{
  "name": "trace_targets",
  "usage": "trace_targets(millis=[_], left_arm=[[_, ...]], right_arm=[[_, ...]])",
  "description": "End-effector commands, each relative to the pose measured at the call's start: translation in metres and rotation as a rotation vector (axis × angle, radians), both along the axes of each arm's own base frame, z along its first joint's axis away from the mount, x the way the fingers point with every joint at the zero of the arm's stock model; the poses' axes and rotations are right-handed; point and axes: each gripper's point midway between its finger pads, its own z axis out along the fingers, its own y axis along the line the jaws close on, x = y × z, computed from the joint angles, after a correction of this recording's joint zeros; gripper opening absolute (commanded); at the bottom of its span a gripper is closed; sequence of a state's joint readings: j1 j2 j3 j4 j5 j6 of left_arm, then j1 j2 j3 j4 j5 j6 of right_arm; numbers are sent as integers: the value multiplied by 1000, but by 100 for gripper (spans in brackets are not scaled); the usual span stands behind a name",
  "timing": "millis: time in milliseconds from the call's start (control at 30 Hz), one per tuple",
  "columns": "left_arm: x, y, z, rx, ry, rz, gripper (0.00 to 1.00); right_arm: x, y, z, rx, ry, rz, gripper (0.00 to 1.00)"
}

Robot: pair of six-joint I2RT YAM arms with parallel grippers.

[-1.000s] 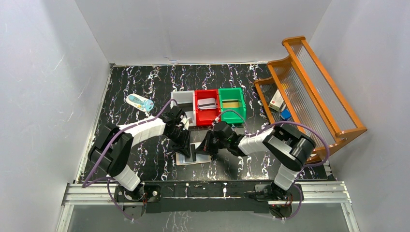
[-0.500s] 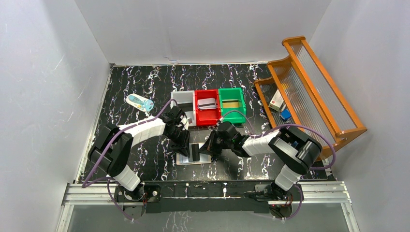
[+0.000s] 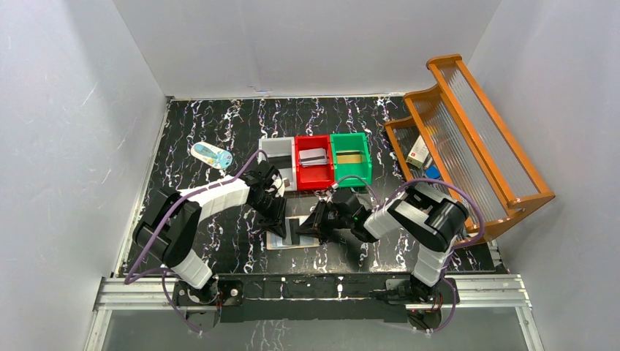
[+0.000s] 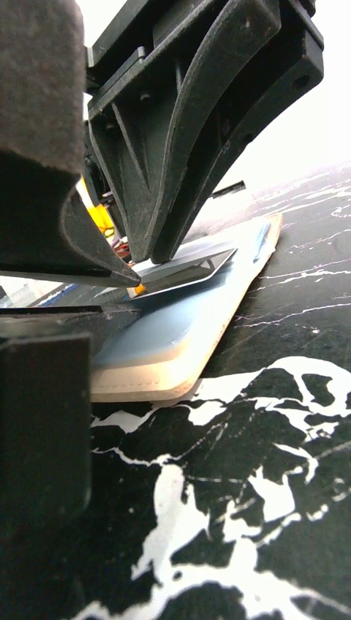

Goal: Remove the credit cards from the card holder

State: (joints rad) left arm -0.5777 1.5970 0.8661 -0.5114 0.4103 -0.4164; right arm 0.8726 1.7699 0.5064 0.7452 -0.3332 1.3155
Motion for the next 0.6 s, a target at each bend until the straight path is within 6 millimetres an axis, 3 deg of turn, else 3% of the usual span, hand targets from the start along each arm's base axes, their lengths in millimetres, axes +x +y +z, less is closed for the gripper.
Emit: trace_targets(millis=[0,300,400,567], left_arm=[[-13,16,-15,72,38,-9,16],[-14,14,-16,65,44,-12,15],[-14,14,-16,63,44,-11,15],[-13,14,-14,63,34,-9,15]], right_arm=[[1,11,16,104,-10,17,25],[5,15,16,88,-35,31,25],[6,15,18,99,-47,28,21],[6,12,19,81,-55,23,5]])
